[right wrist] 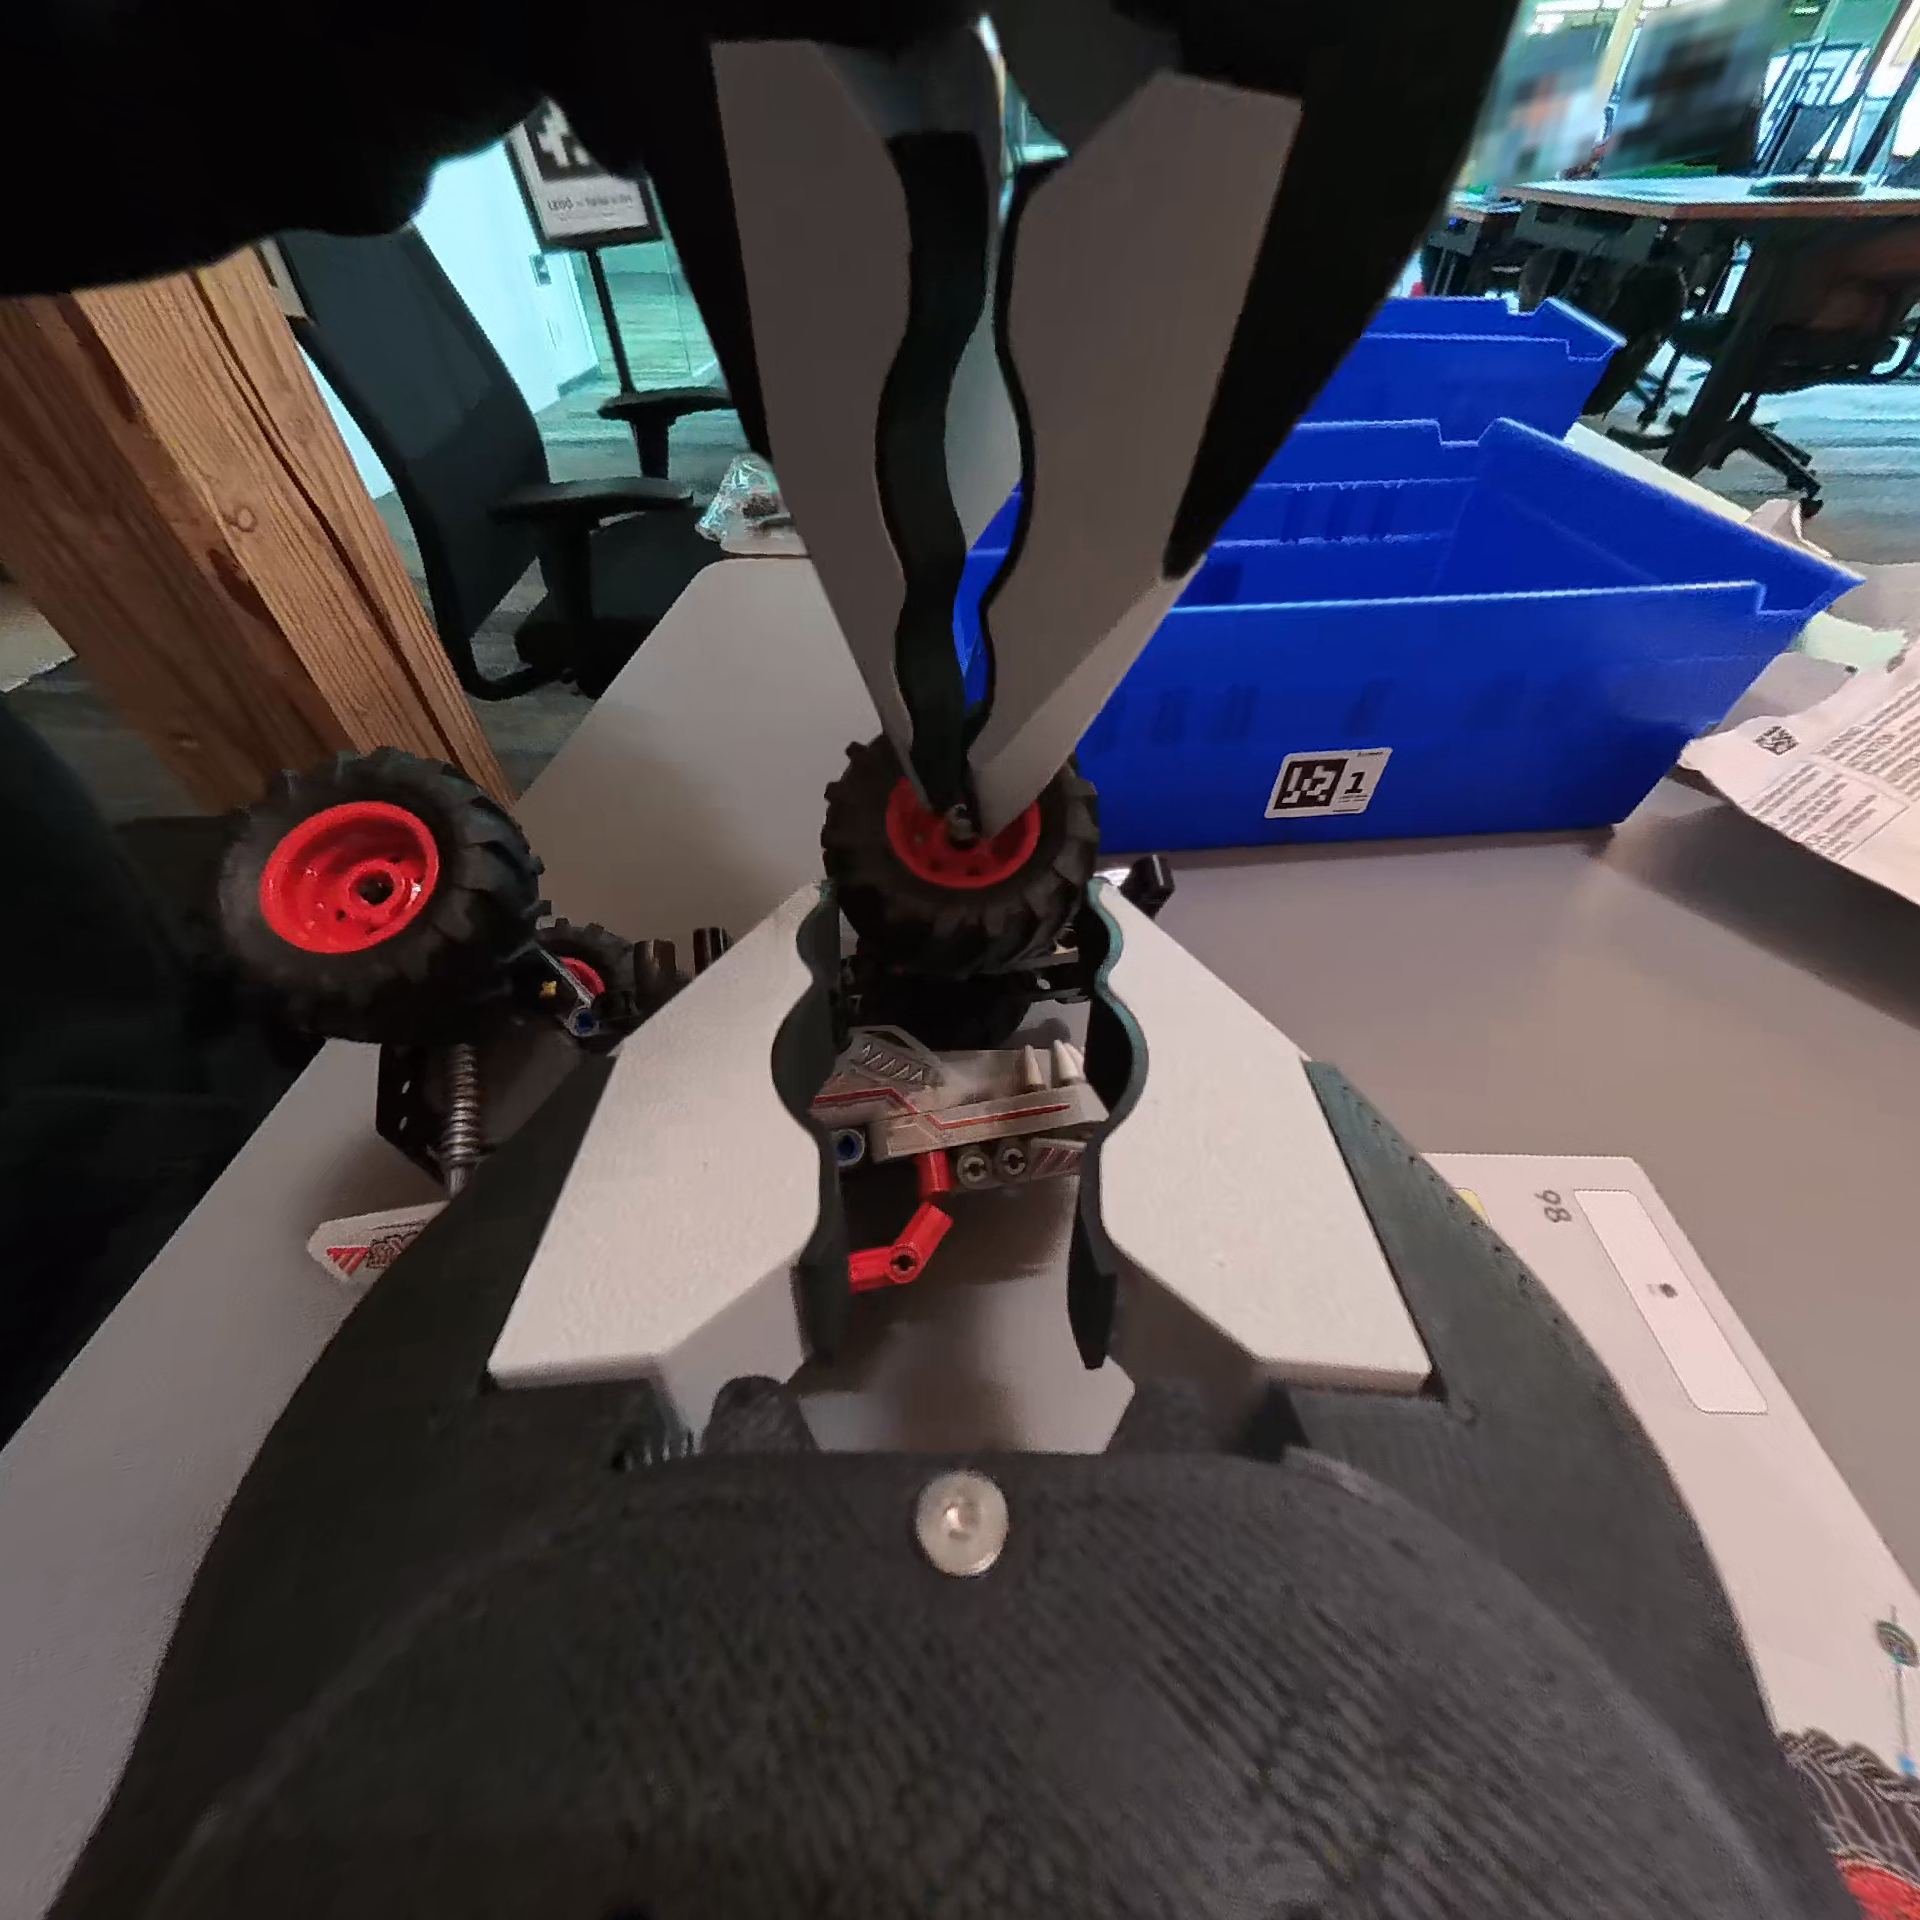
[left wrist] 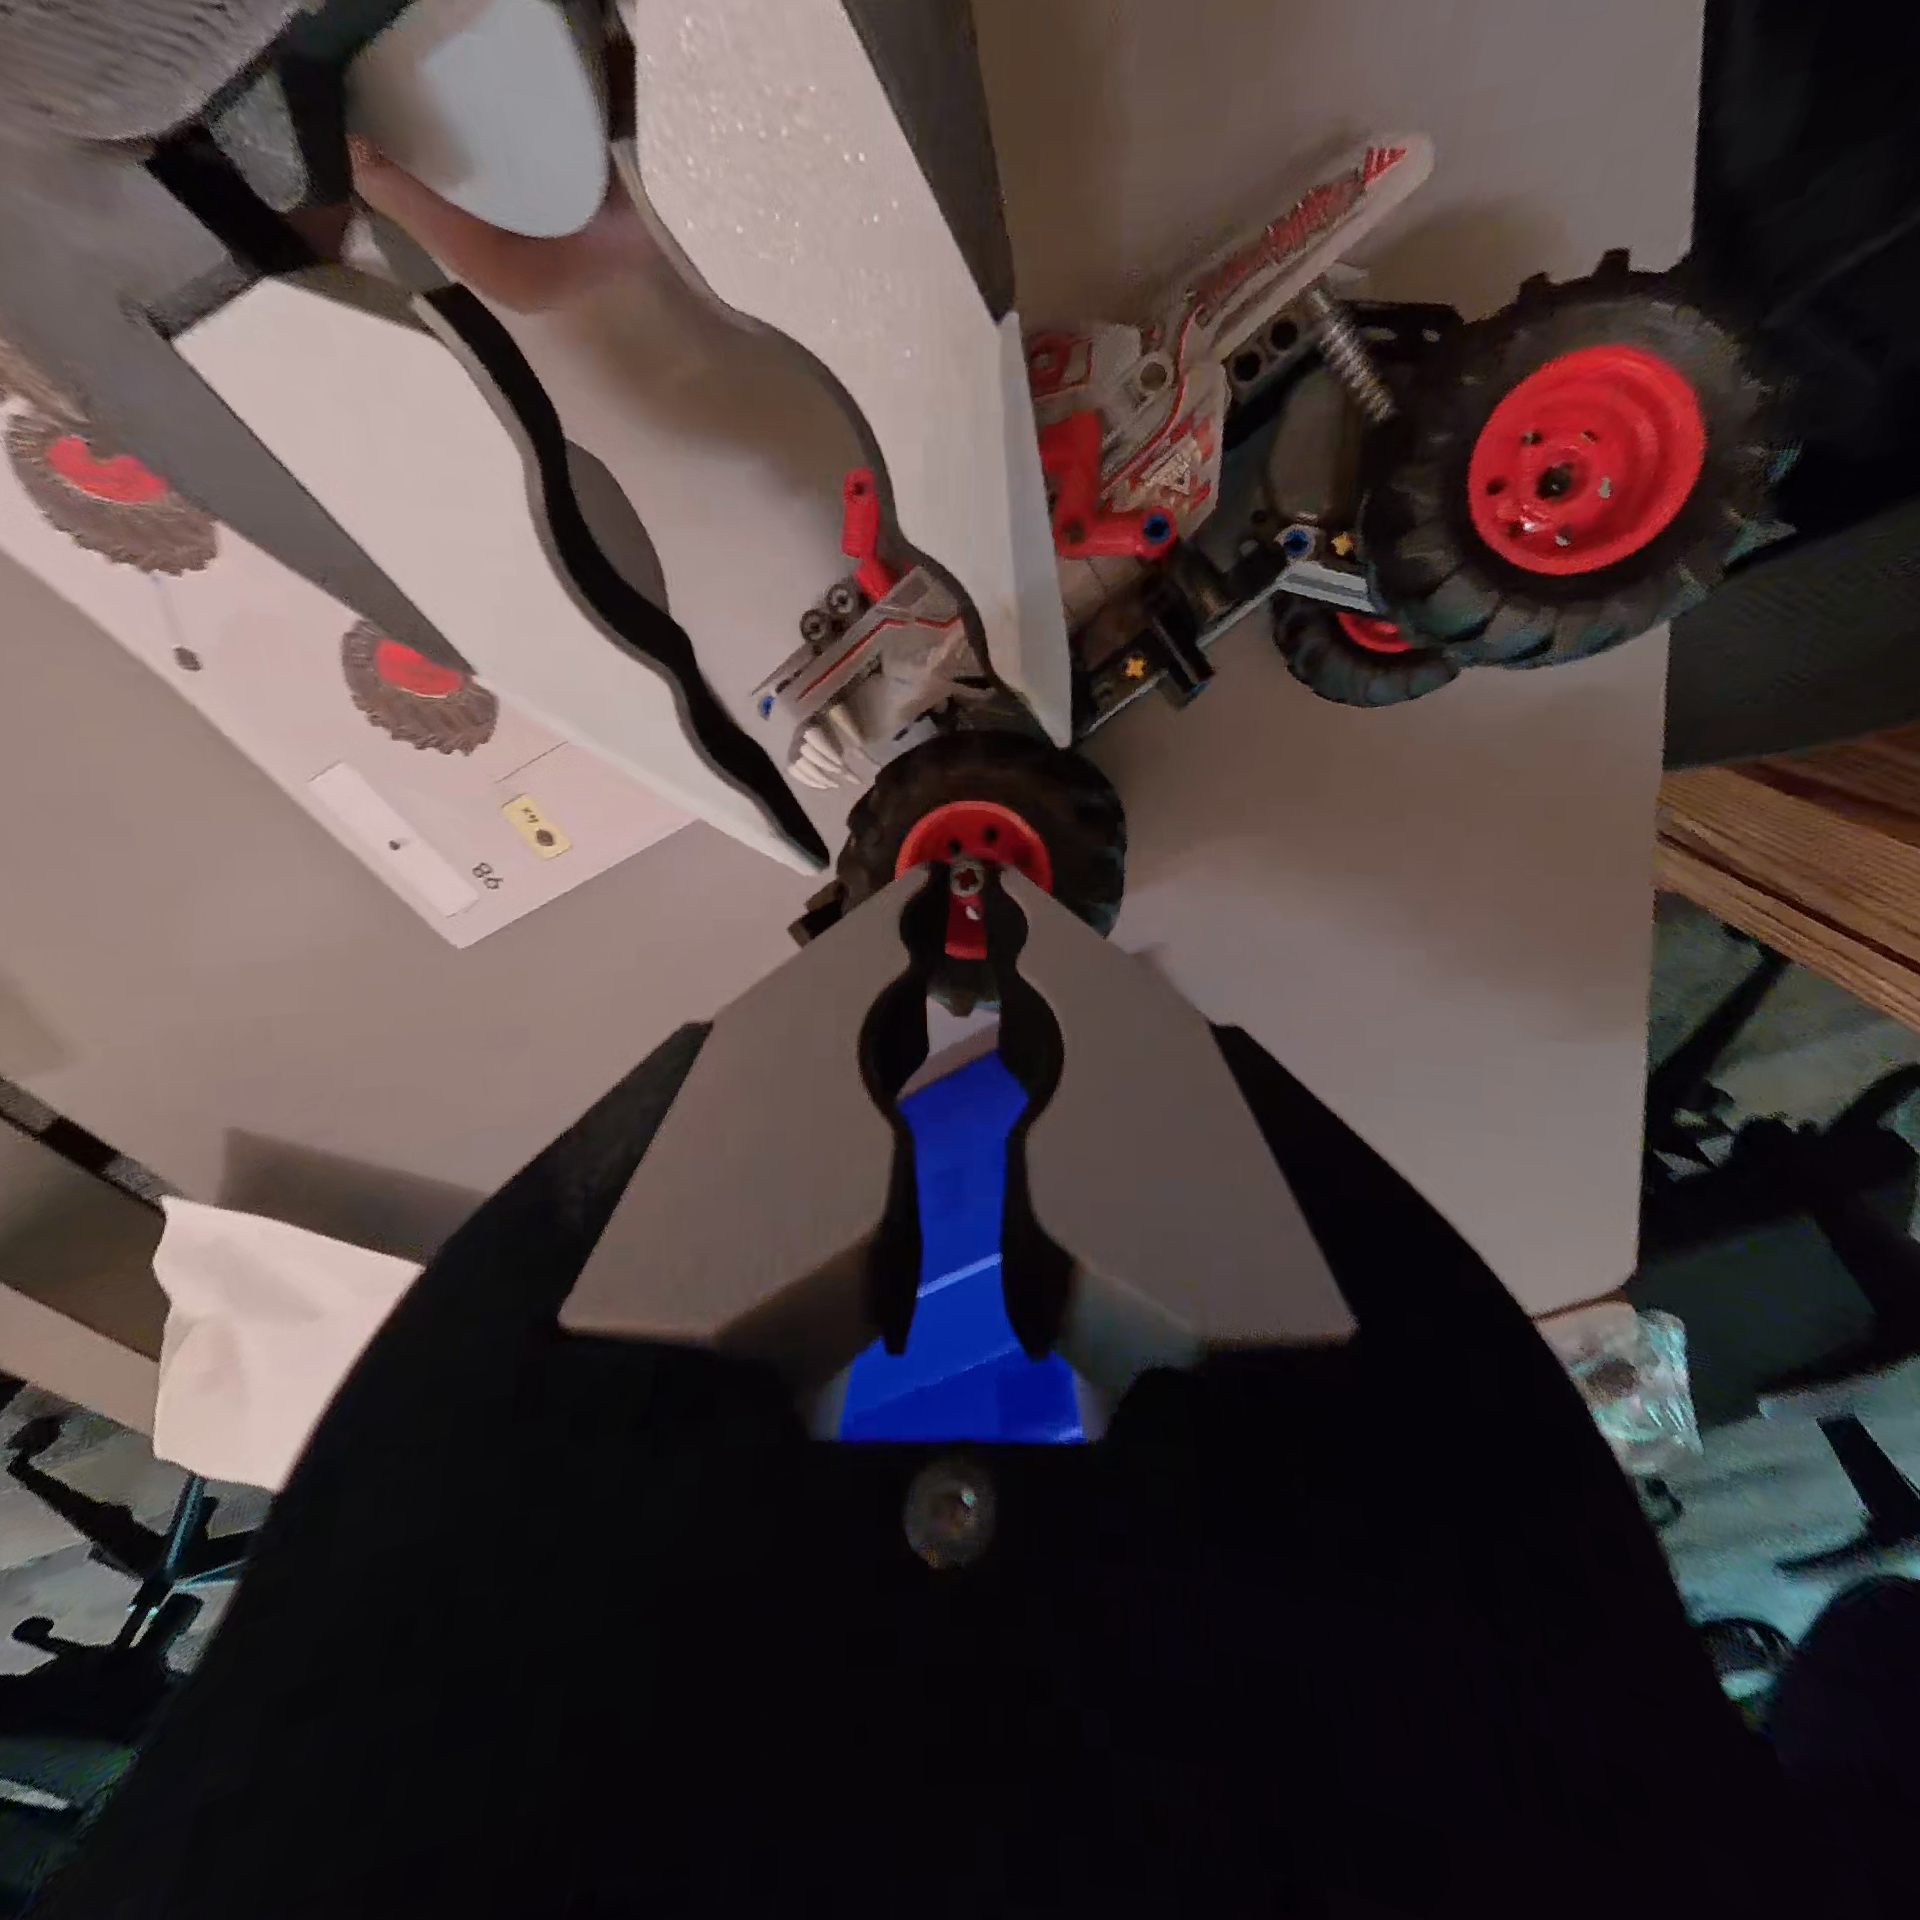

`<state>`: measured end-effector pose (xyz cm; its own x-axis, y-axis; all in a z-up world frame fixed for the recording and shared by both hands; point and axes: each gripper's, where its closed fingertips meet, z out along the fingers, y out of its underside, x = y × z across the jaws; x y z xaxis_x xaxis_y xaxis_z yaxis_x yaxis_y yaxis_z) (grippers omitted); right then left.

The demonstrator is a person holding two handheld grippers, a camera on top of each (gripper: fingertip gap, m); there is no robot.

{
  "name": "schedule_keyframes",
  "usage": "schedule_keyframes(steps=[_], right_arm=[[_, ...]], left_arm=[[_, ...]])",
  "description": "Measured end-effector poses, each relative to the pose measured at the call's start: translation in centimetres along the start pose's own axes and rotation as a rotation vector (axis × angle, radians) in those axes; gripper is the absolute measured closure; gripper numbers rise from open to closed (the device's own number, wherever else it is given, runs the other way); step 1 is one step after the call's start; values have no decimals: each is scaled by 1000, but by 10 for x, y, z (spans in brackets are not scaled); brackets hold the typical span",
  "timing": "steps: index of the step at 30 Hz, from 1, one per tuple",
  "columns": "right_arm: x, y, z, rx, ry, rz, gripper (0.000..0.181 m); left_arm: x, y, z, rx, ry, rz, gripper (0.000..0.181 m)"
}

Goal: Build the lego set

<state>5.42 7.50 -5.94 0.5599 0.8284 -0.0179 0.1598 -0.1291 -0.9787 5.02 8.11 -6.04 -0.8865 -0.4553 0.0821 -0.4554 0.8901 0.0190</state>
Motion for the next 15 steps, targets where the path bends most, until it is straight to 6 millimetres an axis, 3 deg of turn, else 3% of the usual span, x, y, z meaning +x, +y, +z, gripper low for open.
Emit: schedule_keyframes(steps=[9, 15], right_arm=[[-2, 0, 3, 33, 33, 51, 138], [-4, -2, 11, 45, 100, 134, 127]], left_arm=[[2, 4, 4, -87, 80, 2, 178], [4, 5, 4, -85, 114, -12, 178]])
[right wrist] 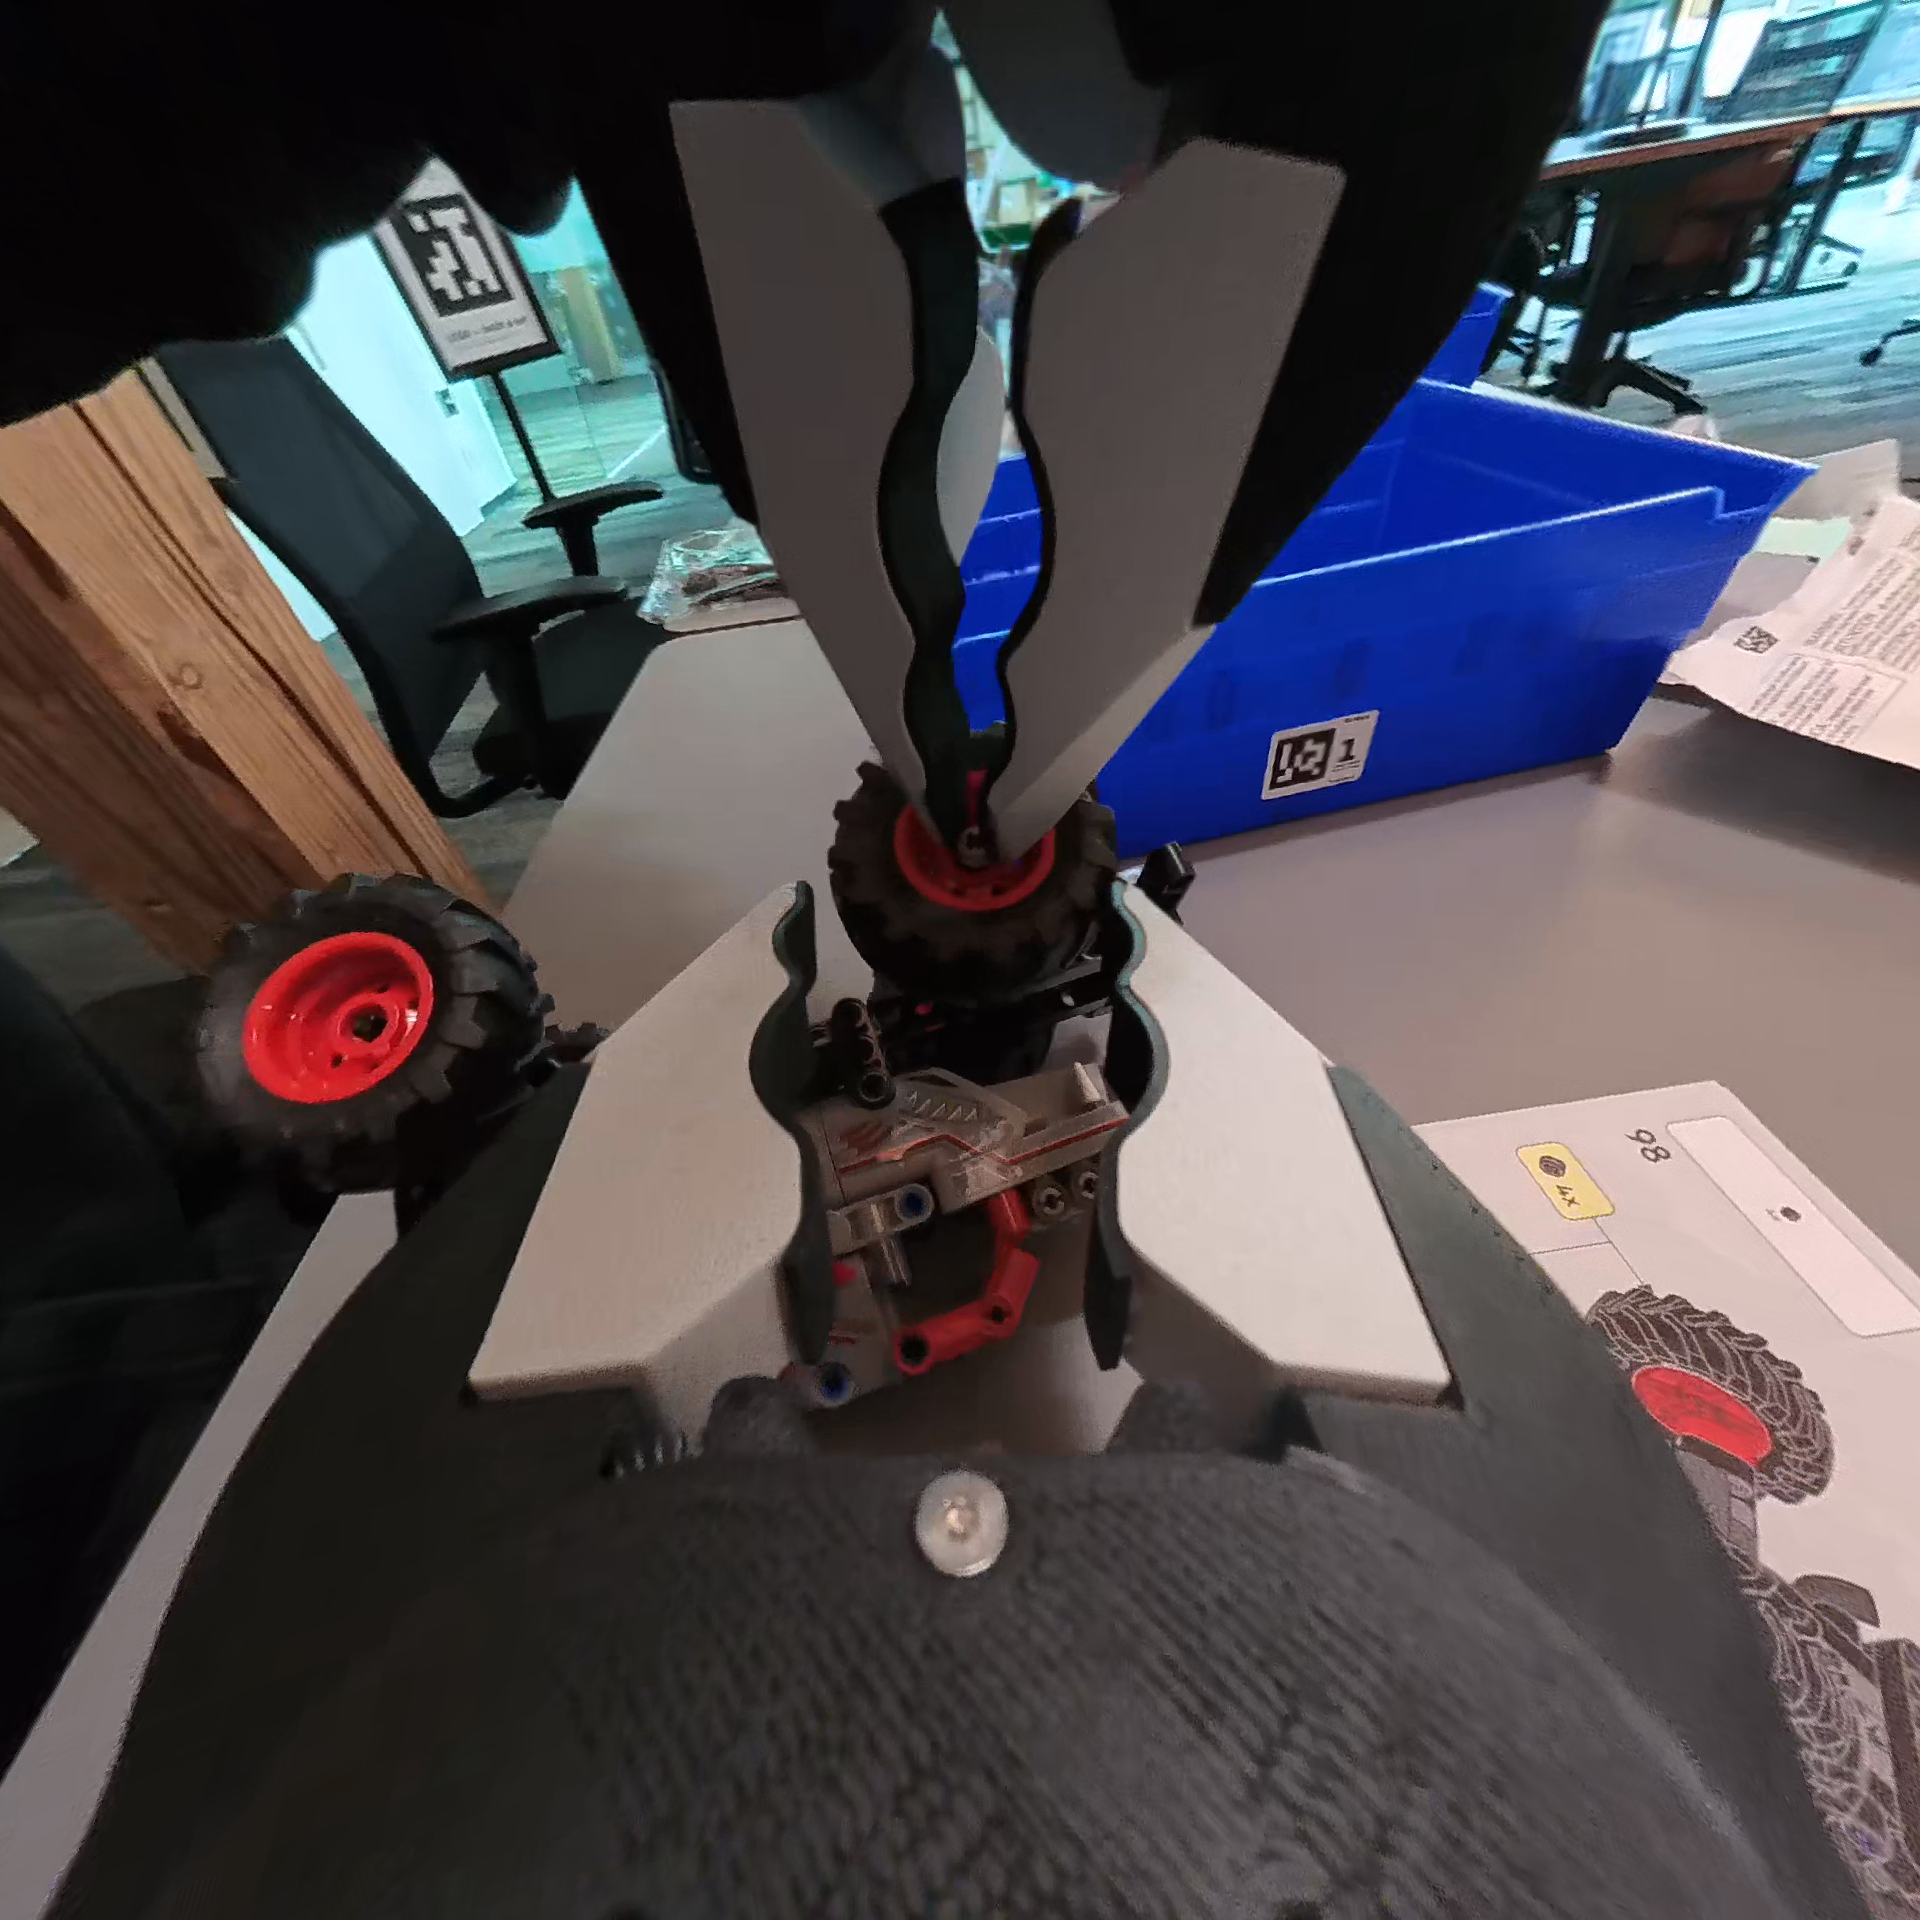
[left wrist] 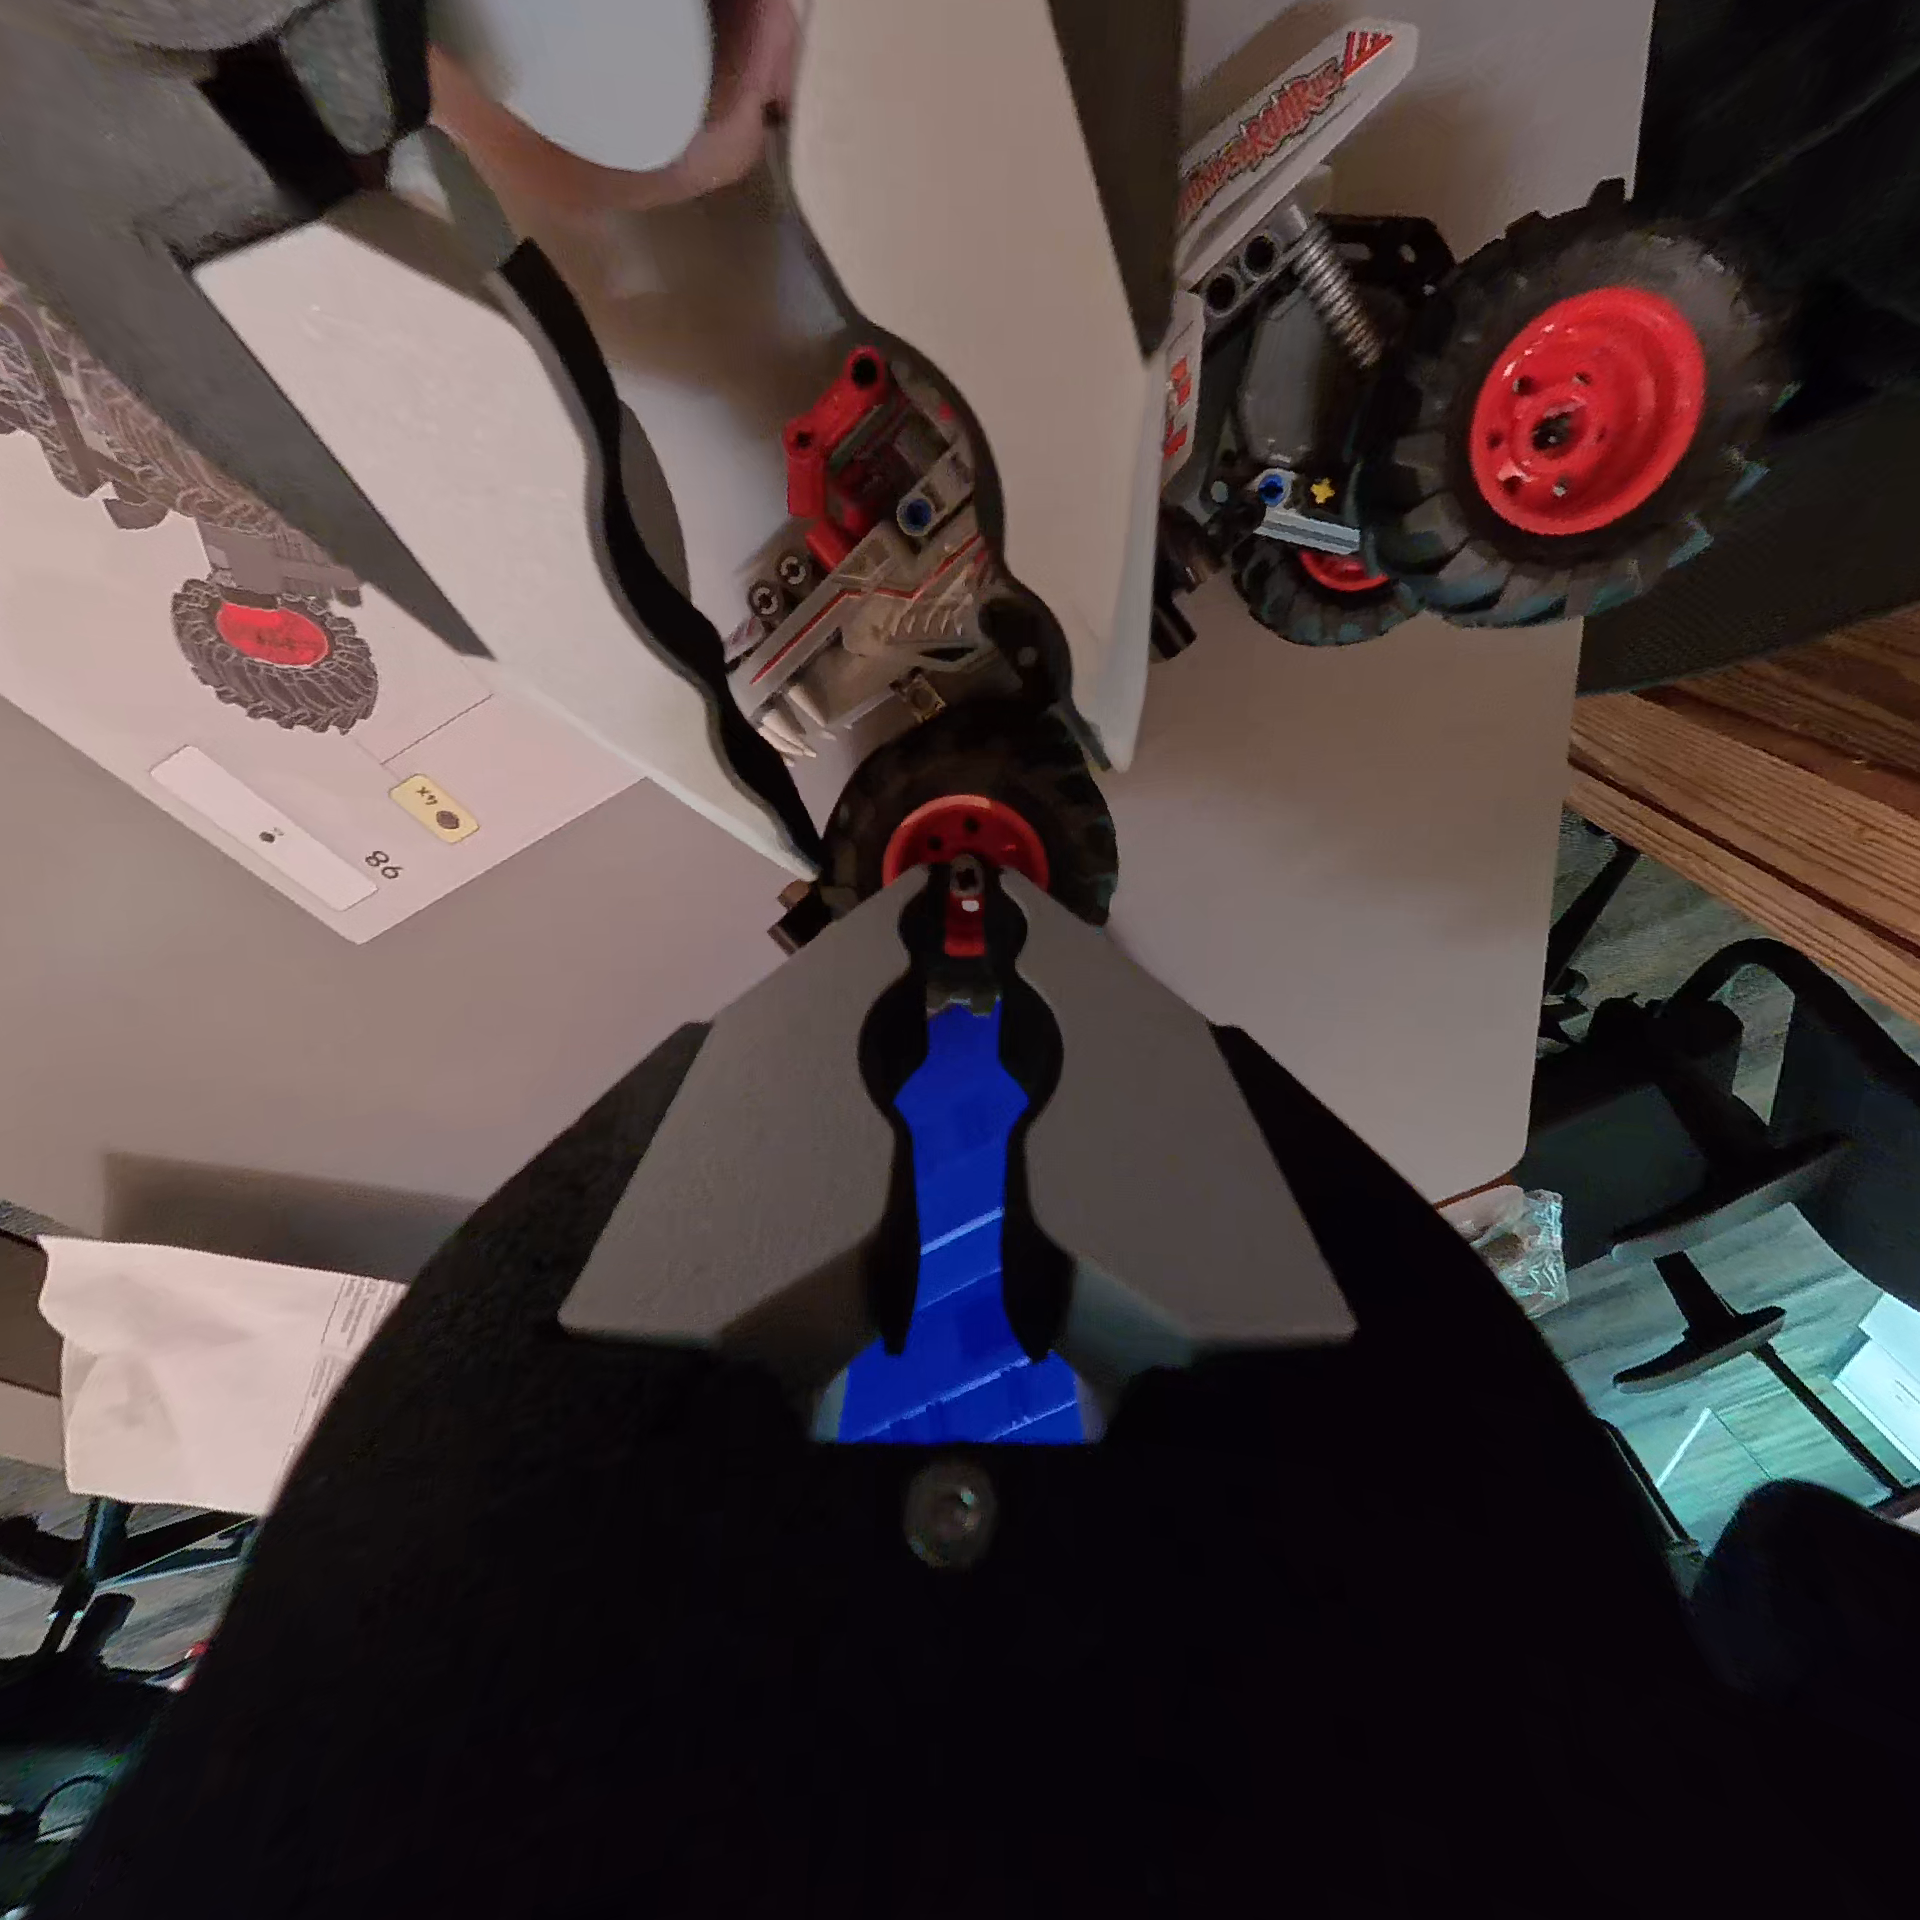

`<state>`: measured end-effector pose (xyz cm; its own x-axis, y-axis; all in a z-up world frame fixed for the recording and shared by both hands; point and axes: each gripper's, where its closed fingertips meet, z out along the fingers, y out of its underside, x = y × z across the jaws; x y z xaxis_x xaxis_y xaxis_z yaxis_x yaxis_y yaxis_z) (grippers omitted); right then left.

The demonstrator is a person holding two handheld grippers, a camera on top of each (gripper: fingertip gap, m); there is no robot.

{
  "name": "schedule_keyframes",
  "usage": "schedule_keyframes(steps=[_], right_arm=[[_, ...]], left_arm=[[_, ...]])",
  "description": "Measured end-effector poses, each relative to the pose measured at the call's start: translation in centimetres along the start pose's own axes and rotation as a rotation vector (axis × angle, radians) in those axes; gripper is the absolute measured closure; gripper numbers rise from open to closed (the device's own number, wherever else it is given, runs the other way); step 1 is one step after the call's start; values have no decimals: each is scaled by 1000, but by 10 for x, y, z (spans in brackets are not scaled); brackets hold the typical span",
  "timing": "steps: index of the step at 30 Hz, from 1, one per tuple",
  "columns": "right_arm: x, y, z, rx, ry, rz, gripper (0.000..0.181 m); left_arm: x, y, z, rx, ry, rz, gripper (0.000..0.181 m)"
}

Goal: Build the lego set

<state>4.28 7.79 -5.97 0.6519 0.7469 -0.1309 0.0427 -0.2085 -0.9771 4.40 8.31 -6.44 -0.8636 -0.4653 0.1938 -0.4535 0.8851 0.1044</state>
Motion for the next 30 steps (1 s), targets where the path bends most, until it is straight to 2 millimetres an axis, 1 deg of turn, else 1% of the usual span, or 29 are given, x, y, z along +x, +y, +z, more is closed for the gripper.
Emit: schedule_keyframes(steps=[2, 4, 5, 6, 8, 12, 16, 18, 21, 23, 30], right_arm=[[0, 1, 3, -16, 50, -18, 123], [3, 5, 7, -61, 128, -32, 102], [2, 9, 11, -87, 143, -29, 97], [1, 11, 14, -93, 155, -17, 97], [5, 8, 13, -66, 195, 3, 102], [2, 8, 13, -50, 166, 34, 117], [5, 8, 14, -76, 179, 17, 118], [8, 6, 15, -80, 191, 22, 113], [7, 6, 16, -86, 188, 26, 117], [8, 6, 15, -96, 190, 31, 124], [8, 6, 16, -80, 172, 65, 125]], left_arm=[[0, 1, 0, -3, -7, 2, 178], [-1, 0, 0, 4, -25, 10, 178], [-1, 0, -1, 4, -35, 16, 178], [0, 0, 0, 0, -34, 22, 178], [1, 2, 1, -8, -38, 26, 178], [-1, 2, 0, 6, -52, 30, 178], [-2, 3, 1, 8, -46, 26, 178], [-2, 4, 1, 10, -45, 25, 178], [-2, 4, 1, 15, -42, 22, 178], [-2, 4, 1, 27, -36, 17, 178], [-2, 5, 2, 19, -10, -31, 178]])
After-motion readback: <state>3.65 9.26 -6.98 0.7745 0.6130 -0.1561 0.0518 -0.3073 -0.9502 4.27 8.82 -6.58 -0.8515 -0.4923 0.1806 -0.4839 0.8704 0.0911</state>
